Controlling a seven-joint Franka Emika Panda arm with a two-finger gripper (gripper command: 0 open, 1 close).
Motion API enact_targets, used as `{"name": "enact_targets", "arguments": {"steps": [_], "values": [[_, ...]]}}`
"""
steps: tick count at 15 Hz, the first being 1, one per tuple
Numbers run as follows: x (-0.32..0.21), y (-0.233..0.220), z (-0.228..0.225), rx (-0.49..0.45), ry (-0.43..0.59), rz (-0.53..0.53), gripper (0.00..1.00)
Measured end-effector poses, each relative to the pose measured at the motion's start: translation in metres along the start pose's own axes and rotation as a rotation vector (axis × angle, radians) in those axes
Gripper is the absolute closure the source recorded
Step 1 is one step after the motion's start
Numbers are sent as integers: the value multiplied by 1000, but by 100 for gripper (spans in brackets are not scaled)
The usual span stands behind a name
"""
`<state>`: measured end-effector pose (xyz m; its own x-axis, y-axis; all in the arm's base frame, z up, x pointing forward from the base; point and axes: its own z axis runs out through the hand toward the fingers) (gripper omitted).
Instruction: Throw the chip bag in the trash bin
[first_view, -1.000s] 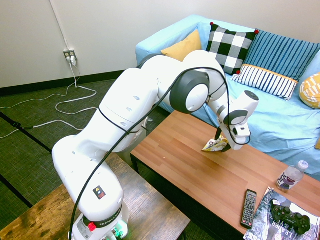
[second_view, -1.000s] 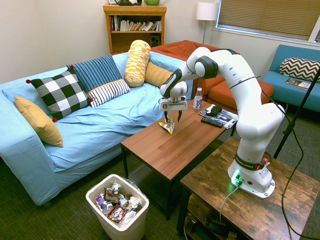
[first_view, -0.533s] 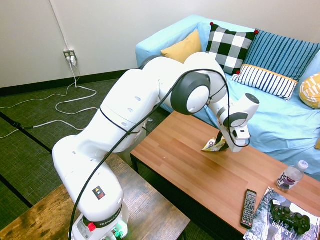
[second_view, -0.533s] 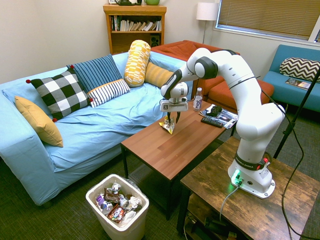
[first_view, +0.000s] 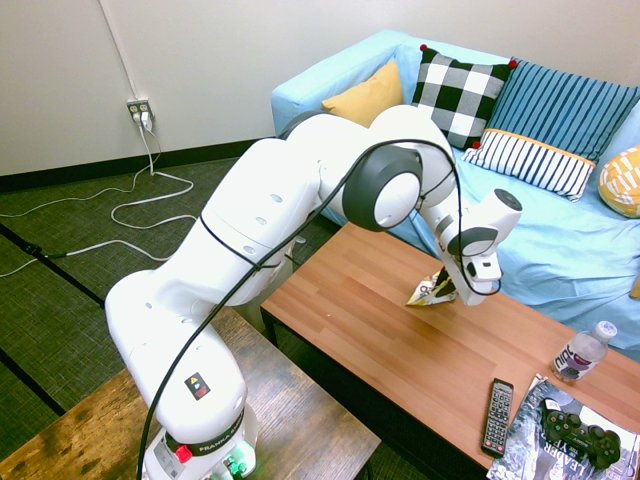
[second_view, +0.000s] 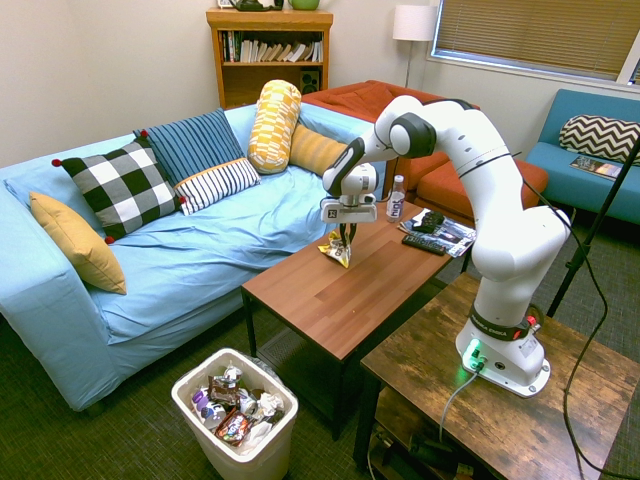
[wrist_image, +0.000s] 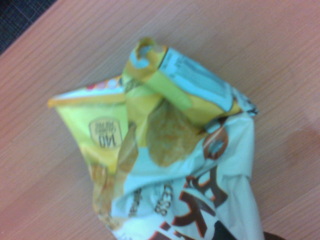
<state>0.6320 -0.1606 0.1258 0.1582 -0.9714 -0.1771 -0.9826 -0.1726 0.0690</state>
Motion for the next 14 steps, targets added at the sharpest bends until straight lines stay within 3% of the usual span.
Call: {"name": "enact_targets", "arguments": {"steps": [3,5,9,14], "values": [[-23,-7,-37,67,-12,-73,100],[-73,-10,-80,120,-7,-149,100],[-229,5,-128,161,43,-297,100],[-427,24,-107,137,138,-418,100]]}}
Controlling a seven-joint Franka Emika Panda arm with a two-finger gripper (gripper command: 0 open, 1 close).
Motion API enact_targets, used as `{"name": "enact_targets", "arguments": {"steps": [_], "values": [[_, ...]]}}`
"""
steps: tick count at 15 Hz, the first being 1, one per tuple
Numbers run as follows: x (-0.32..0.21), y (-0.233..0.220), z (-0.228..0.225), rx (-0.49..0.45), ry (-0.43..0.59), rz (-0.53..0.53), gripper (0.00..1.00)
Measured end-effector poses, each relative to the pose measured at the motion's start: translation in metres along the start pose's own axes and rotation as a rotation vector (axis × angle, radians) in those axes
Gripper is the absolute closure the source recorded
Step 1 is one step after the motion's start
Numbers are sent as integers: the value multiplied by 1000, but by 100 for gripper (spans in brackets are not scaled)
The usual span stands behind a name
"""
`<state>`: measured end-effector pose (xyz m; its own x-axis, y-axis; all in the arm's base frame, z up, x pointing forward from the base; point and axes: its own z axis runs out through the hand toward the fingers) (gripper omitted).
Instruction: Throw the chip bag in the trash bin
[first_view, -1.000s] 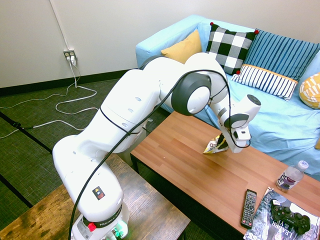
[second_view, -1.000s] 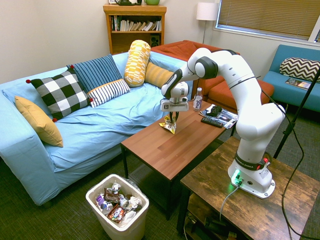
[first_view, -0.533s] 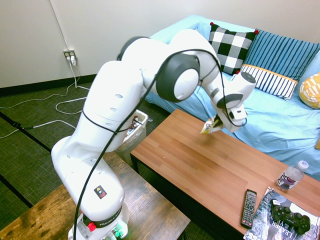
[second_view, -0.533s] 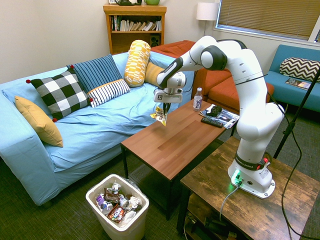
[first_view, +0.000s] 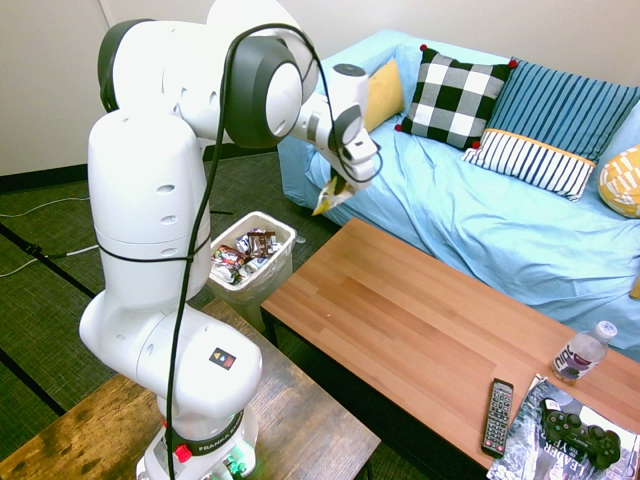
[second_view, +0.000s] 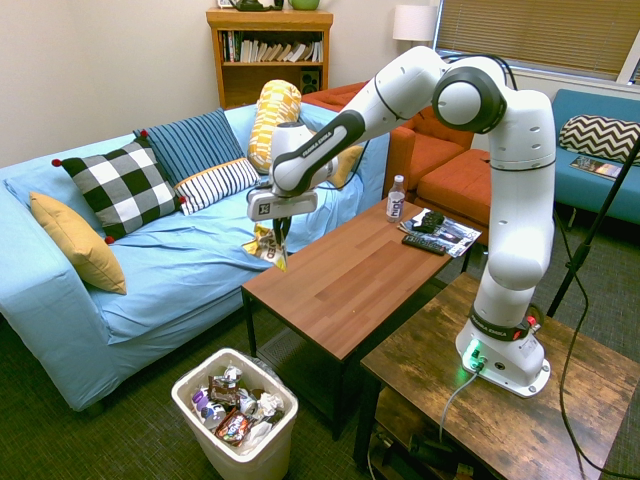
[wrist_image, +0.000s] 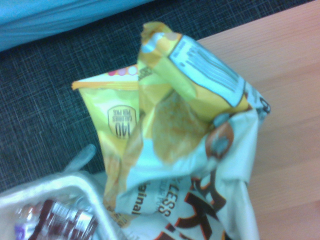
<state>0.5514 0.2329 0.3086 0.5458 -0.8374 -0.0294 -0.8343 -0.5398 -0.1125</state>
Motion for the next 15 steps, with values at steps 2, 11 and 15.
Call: {"name": "enact_targets", "arguments": {"steps": [2,11,15], "values": [[-61,-21,21,-19,15,-38,100],[-205,-19,174,-184,47,-177,0],[-227,-5,196,-218,60,-211,0]]}}
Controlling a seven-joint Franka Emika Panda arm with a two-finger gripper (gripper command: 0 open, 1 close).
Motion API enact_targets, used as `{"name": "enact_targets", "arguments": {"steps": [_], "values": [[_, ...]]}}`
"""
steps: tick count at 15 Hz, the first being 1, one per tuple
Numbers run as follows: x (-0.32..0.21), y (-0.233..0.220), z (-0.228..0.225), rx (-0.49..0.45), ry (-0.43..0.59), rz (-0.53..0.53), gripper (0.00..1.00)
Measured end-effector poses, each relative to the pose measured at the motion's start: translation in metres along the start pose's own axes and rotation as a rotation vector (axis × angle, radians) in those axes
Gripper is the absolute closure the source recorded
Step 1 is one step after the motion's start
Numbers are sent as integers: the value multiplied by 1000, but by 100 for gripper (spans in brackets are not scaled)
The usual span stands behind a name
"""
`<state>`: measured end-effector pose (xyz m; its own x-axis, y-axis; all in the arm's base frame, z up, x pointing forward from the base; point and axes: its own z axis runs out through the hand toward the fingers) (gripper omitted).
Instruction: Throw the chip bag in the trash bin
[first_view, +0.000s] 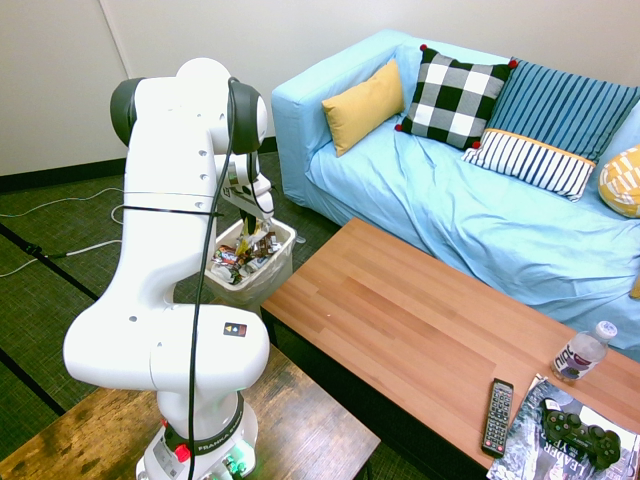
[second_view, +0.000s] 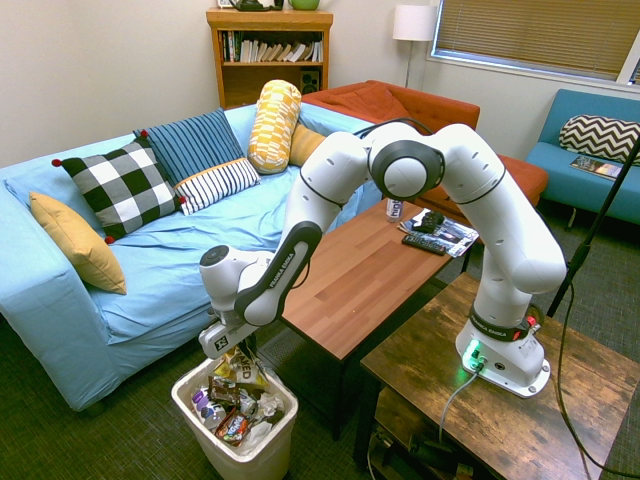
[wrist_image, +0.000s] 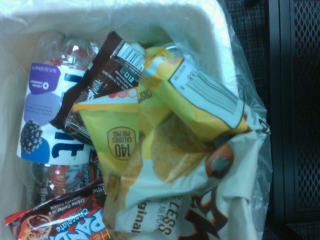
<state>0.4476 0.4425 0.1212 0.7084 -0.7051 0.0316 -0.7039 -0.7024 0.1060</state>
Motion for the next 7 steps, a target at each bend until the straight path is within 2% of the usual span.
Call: {"name": "enact_targets", "arguments": {"steps": [7], "values": [[3,0,-1,1,4,-15,0]]}}
